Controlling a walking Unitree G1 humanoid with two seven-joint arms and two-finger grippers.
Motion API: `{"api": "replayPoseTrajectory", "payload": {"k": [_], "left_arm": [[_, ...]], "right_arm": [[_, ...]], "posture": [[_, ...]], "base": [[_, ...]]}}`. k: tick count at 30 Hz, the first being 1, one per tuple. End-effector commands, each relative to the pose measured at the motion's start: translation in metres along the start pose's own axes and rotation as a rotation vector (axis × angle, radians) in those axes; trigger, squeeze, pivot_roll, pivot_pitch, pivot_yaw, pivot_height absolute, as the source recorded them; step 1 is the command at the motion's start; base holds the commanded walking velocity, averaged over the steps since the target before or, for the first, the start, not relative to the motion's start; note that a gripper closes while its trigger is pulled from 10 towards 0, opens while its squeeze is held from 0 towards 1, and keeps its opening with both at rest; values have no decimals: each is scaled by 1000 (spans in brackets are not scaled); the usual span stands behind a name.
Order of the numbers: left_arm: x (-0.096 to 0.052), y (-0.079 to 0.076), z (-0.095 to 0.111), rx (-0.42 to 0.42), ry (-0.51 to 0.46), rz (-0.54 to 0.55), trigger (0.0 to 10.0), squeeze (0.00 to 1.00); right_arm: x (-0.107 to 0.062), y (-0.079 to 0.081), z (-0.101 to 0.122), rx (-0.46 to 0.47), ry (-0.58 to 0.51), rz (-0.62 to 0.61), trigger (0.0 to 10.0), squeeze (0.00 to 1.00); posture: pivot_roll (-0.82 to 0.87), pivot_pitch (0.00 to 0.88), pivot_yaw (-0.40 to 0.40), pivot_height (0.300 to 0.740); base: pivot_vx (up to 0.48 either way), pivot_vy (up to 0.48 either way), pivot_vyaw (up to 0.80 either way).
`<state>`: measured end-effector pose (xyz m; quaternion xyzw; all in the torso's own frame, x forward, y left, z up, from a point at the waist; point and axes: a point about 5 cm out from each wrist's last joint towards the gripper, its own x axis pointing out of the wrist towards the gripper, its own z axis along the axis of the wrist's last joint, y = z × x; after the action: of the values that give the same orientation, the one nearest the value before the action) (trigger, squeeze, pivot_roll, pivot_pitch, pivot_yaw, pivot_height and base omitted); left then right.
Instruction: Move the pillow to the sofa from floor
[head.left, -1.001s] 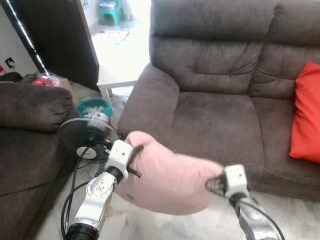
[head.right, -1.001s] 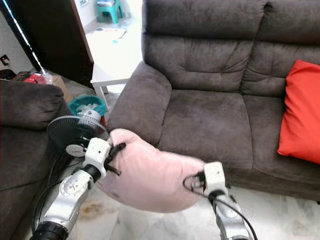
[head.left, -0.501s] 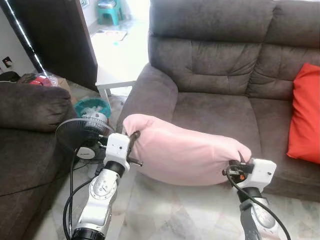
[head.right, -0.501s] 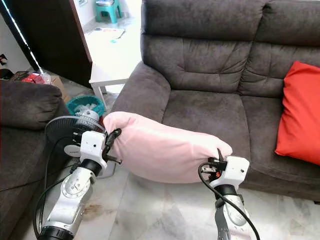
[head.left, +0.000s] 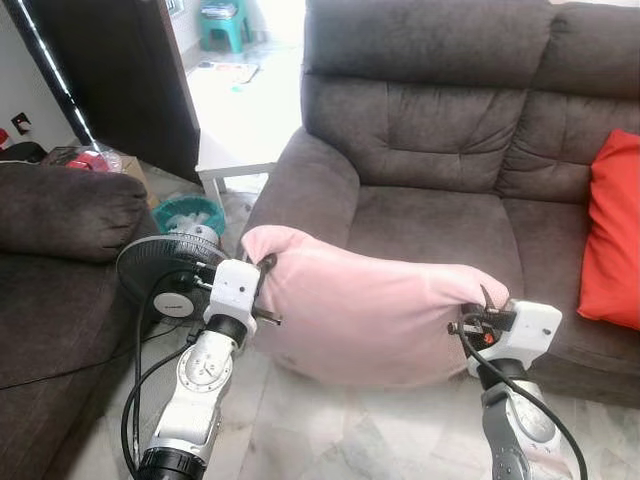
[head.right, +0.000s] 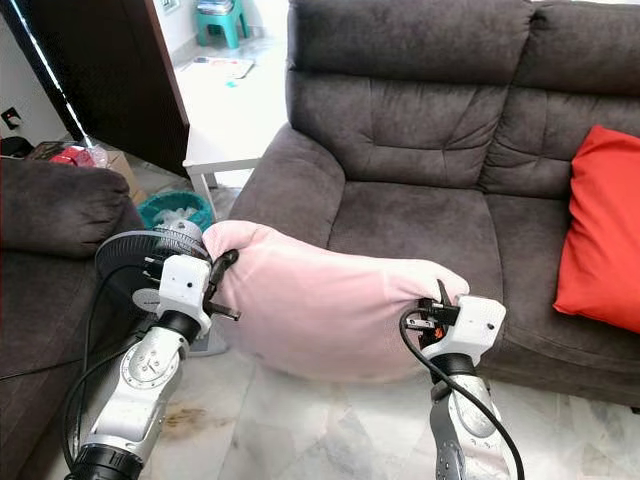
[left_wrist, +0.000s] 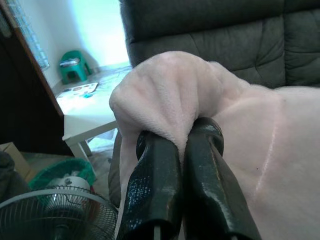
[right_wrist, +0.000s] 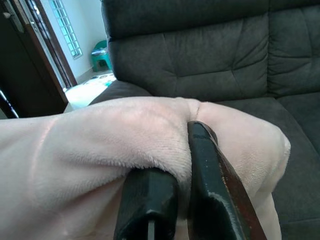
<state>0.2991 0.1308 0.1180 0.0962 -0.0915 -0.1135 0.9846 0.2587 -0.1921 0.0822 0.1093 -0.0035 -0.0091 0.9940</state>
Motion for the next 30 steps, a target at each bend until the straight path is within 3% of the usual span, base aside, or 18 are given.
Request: {"api": "replayPoseTrajectory", "payload": {"k": [1, 13, 15, 18, 24, 30], "left_arm": [[5, 10, 10, 29, -56, 9, 10000, 0], [7, 39, 13, 101, -63, 82, 10000, 0], [8, 38, 15, 84, -71, 78, 10000, 0], [6, 25, 16, -29, -78, 70, 10000, 0], [6, 10, 16, -64, -84, 49, 10000, 0], [9, 12, 18, -60, -88, 49, 10000, 0]], "right_arm": [[4, 1, 18, 30, -79, -7, 10000, 0], [6, 3, 18, -35, -76, 20, 10000, 0], [6, 4, 19, -49, -82, 28, 10000, 0], [6, 6, 19, -60, -78, 31, 10000, 0], [7, 7, 20, -72, -77, 41, 10000, 0], [9, 7, 23, -73, -91, 38, 10000, 0]], "posture": [[19, 0, 1, 740], [26, 0, 2, 740], [25, 0, 0, 740], [25, 0, -6, 740], [25, 4, -14, 740], [28, 8, -14, 740]], "base": [[0, 0, -750], [0, 0, -685], [0, 0, 0], [0, 0, 0], [86, 0, 0], [285, 0, 0]]}}
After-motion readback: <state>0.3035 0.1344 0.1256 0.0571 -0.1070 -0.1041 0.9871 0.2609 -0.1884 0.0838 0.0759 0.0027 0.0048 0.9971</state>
